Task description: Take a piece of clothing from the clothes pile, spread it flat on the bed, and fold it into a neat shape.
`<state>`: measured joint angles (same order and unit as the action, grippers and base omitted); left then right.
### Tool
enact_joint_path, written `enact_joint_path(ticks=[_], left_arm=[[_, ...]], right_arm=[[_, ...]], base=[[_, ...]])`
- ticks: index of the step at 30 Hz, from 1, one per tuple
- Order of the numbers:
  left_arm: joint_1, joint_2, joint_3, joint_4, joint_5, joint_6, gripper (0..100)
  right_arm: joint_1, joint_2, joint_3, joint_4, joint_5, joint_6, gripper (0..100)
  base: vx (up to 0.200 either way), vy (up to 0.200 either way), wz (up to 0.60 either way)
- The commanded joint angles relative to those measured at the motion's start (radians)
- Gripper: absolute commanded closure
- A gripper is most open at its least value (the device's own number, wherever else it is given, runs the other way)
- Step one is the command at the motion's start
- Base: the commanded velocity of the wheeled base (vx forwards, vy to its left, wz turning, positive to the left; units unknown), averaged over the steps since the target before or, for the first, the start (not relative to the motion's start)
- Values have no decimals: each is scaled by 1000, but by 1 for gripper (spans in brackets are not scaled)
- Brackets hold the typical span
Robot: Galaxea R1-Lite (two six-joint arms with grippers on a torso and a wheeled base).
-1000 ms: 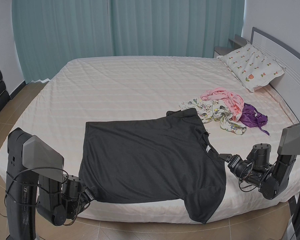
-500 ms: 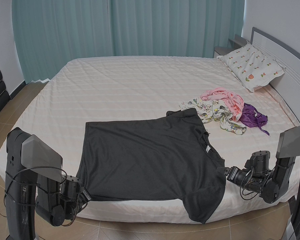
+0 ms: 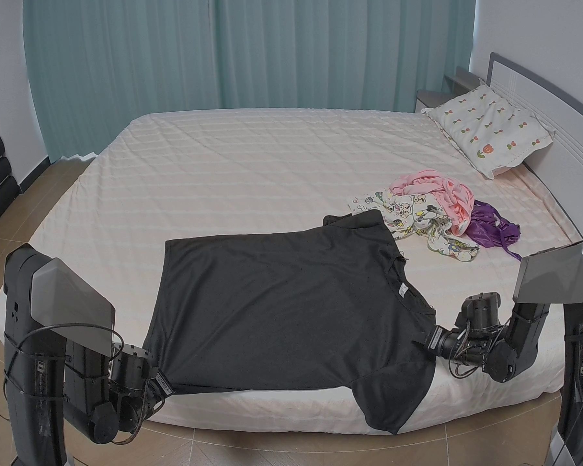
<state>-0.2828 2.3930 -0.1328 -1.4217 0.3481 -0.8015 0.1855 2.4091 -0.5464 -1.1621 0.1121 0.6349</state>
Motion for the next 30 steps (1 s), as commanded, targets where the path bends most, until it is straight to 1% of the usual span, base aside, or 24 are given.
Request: enact_joint_path(ticks=[1,2,6,10,14,16,17,20,24,25,27,29,30], left_arm=[[-1,-3,-5,0,0,1,100],[-1,-3,-5,0,0,1,100],[5,2,-21,0,-3,-1,100],[5,8,-41,0,-3,-1,100],[5,22,-59,0,-6,-4,100],[4,35,-61,0,-6,-4,100],[4,37,-61,0,-6,-4,100],[5,43,-61,0,-6,-4,100],[5,46,-65,0,-6,-4,100],[5,46,-65,0,-6,-4,100],[5,46,-67,0,-6,-4,100],[7,45,-67,0,-6,-4,100],[7,45,-67,0,-6,-4,100]], right_arm=[[-24,13,-132,62,8,-3,100],[-29,11,-144,65,8,-3,100],[-66,24,-282,70,8,-3,100],[-69,41,-359,75,20,-11,100],[-66,85,-428,101,54,-83,100],[-63,110,-446,104,54,-103,100],[-61,122,-455,105,54,-104,0],[-63,134,-463,101,52,-104,0],[-92,116,-451,93,43,-101,0],[-112,93,-435,94,44,-100,0],[-126,53,-385,93,52,-90,0],[-129,-1,-305,88,61,-70,0],[-129,-8,-293,87,64,-67,0]], base=[[0,0,0],[0,0,0],[0,0,0],[0,0,0],[0,0,0],[0,0,0],[0,0,0],[0,0,0],[0,0,0],[0,0,0],[0,0,0],[0,0,0],[0,0,0]])
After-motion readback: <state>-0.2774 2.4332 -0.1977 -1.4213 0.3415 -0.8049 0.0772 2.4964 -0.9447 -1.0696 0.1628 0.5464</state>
